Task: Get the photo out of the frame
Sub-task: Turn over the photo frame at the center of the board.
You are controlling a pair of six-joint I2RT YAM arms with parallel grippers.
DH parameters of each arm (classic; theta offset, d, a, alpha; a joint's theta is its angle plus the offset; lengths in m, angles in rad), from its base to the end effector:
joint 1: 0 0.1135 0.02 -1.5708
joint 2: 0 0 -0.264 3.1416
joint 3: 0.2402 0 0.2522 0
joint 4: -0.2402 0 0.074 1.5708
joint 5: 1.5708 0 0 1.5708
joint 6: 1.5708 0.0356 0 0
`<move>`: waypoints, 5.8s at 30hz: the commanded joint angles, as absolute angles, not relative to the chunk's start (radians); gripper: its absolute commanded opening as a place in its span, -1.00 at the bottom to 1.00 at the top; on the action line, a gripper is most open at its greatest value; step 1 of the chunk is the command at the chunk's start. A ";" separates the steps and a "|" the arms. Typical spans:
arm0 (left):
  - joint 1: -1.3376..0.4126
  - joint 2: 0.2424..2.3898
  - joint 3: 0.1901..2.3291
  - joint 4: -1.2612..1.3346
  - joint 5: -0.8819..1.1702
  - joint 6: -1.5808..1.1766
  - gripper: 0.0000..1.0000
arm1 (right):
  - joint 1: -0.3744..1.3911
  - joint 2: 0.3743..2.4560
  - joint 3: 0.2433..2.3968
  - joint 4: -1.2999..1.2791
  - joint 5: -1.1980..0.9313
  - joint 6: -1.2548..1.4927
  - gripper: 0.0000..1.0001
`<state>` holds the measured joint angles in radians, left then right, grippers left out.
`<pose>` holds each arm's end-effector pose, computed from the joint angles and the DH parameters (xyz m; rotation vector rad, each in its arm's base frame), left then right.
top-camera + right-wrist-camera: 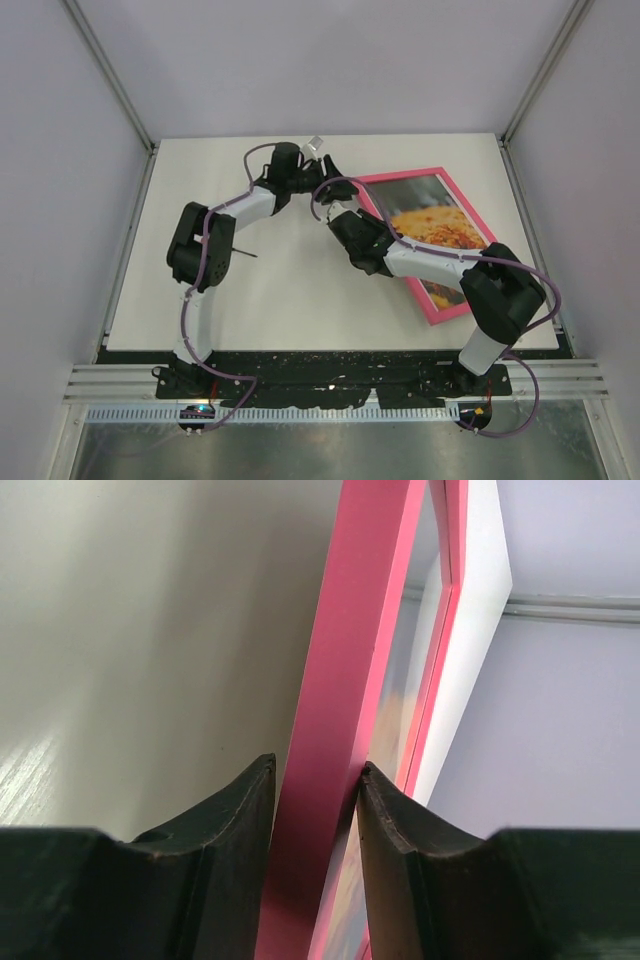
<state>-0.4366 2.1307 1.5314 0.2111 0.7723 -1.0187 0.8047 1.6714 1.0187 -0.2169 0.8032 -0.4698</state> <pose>0.4321 -0.2290 0.2109 -0.0554 2.2550 -1.6325 0.2551 0.2281 0.1996 -1.0413 1.9848 -0.7924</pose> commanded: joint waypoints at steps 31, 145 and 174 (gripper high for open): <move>0.164 1.168 1.370 -0.994 0.456 0.142 0.99 | 0.761 1.571 1.461 -0.494 0.599 -0.310 -0.85; 0.391 0.653 0.893 -0.923 0.606 0.178 0.99 | -0.190 1.942 1.069 -0.057 -0.718 0.368 -0.82; 0.393 0.635 0.882 -0.916 0.614 0.186 0.99 | -0.124 1.962 1.126 -0.026 -0.657 0.431 -0.78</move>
